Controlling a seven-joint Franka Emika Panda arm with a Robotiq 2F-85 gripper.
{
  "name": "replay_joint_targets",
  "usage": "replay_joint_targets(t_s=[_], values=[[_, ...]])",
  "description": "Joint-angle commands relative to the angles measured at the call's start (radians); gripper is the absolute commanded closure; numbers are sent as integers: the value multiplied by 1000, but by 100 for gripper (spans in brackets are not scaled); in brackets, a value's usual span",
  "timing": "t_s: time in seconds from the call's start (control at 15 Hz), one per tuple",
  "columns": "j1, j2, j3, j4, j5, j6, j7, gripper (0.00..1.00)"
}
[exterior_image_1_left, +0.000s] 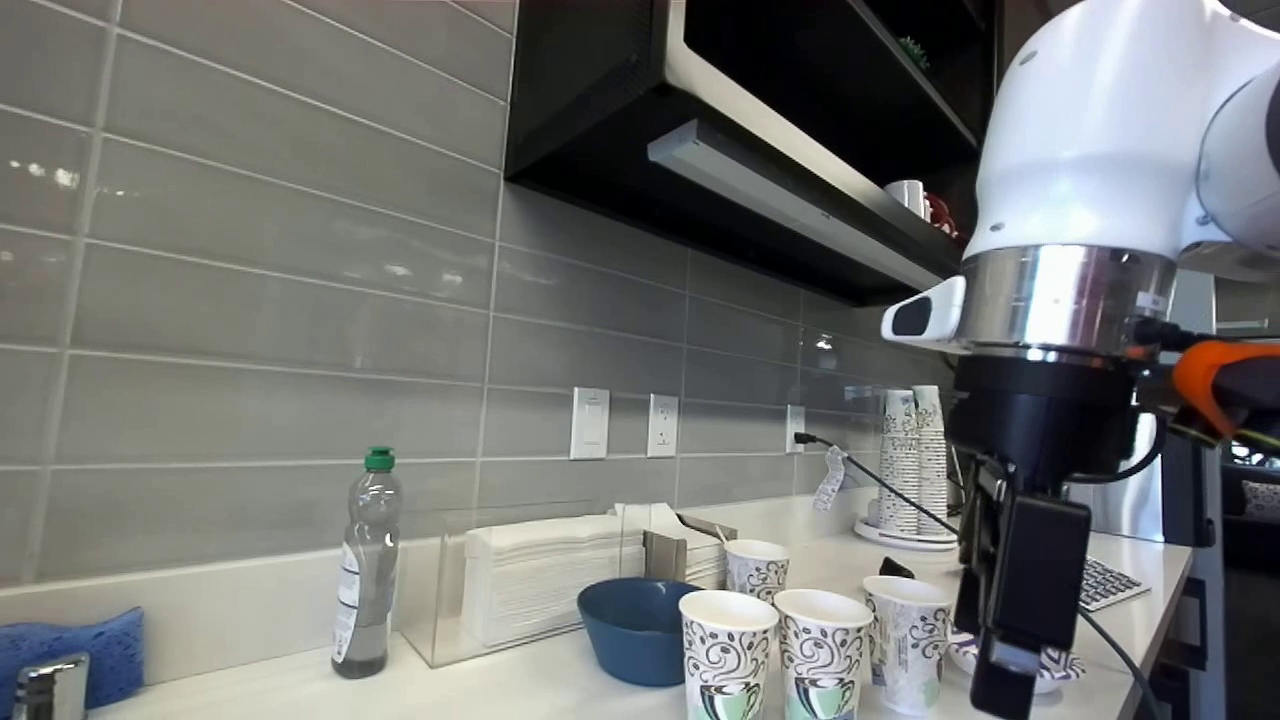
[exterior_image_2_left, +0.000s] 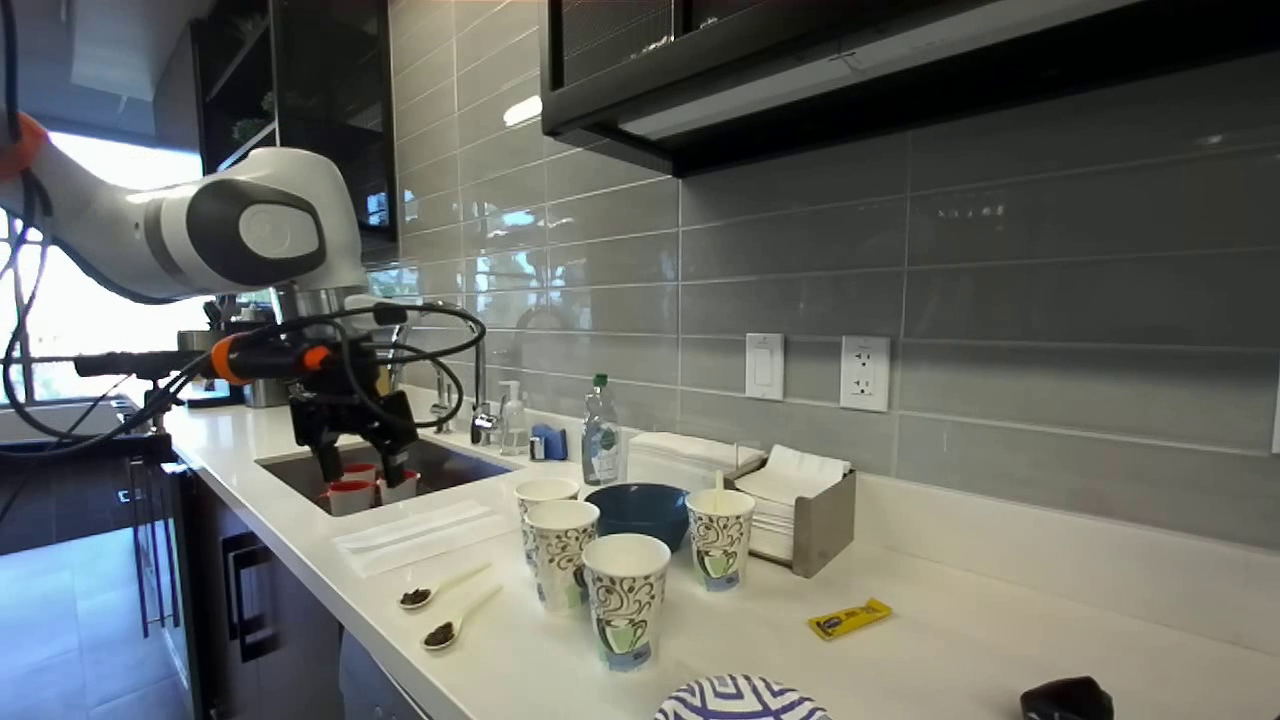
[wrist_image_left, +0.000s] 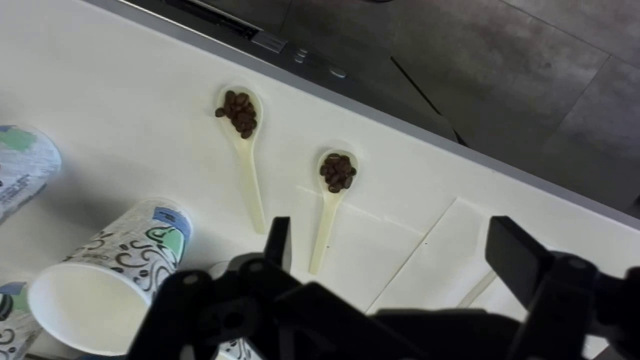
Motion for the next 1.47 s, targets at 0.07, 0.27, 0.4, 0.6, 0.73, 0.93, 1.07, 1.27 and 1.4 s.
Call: replay_joint_targets(t_s=[0.07, 0.27, 0.4, 0.6, 0.73, 0.93, 1.07, 1.27, 1.4], values=[[-2, 237, 44, 84, -8, 90, 45, 0], [12, 169, 27, 36, -8, 72, 25, 0], [11, 159, 25, 36, -8, 72, 25, 0], [-4, 181, 12, 30, -4, 99, 25, 0], [3, 252, -15, 33, 23, 146, -18, 0], [13, 342, -55, 53, 52, 205, -77, 0], [17, 394, -68, 70, 72, 231, -106, 0], [10, 457, -58, 88, 69, 263, -103, 0], [4, 484, -52, 101, 56, 289, -98, 0]])
